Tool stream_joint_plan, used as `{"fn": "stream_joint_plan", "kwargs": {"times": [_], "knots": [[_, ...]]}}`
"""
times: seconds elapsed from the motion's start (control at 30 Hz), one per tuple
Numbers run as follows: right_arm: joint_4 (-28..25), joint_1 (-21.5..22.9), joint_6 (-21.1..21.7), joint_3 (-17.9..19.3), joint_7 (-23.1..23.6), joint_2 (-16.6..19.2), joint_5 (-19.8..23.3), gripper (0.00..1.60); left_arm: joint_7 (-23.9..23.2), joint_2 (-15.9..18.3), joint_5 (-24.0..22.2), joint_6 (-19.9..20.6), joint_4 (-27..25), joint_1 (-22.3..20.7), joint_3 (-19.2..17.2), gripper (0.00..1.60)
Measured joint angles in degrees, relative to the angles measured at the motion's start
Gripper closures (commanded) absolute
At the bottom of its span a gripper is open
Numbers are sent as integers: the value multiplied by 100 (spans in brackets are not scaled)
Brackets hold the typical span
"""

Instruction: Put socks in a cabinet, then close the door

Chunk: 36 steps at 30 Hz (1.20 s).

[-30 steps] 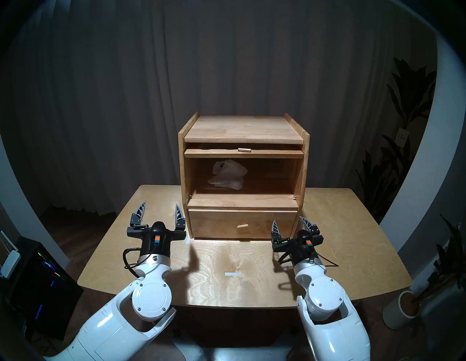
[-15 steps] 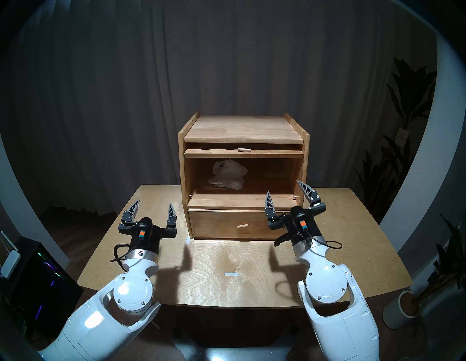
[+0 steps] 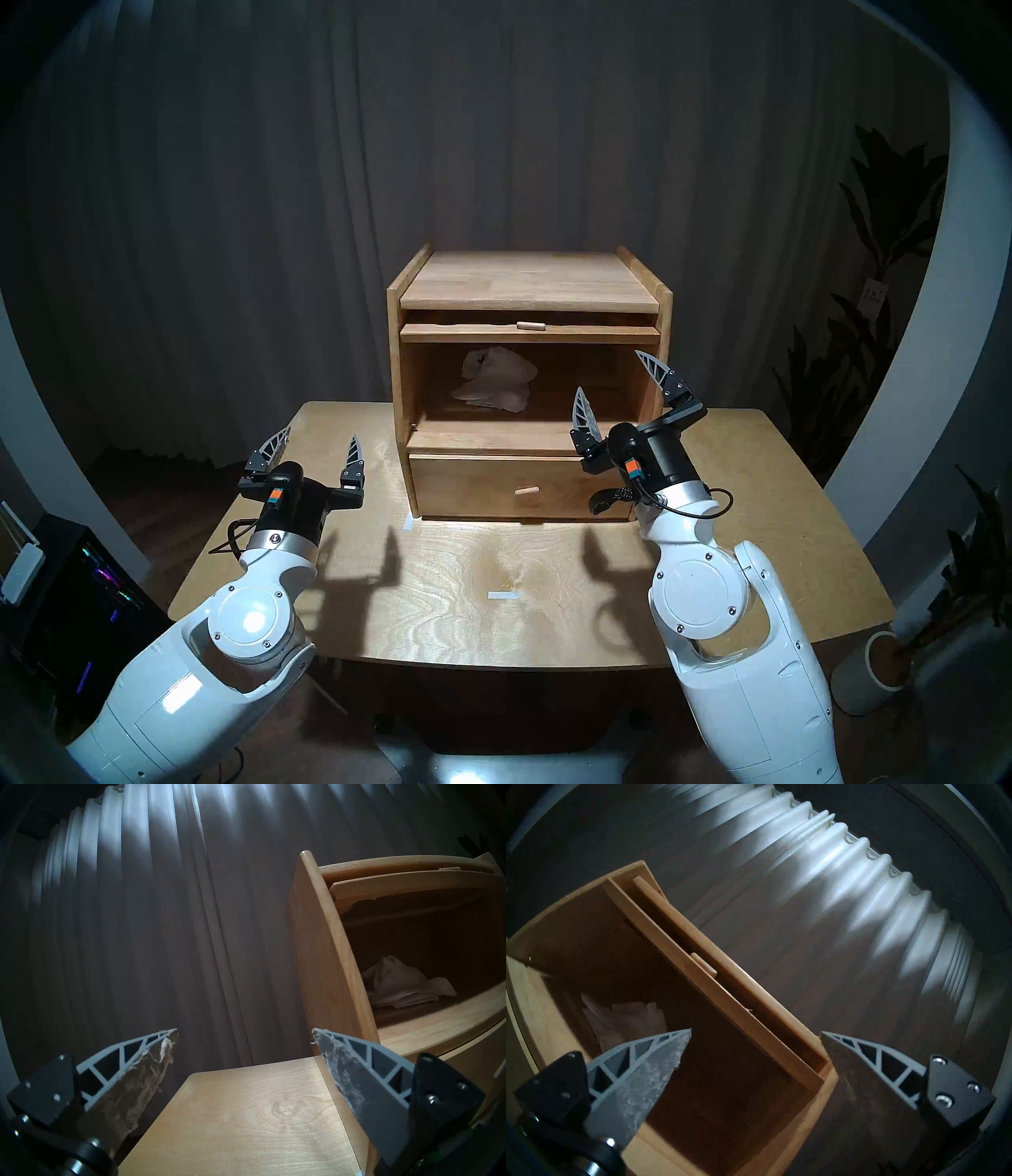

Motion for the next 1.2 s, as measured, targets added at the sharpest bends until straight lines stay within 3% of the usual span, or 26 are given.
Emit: {"fn": "stream_joint_plan", "kwargs": {"times": [0.57,1.2], "knots": [[60,615,959,-424,-1,107,-1748,0,-697,293,-837,-305,-48,207,-322,0],[1014,1515,2454,-982,580,-153,-3619,0,-1826,676,-1983,-617,-48,485,-765,0]]}}
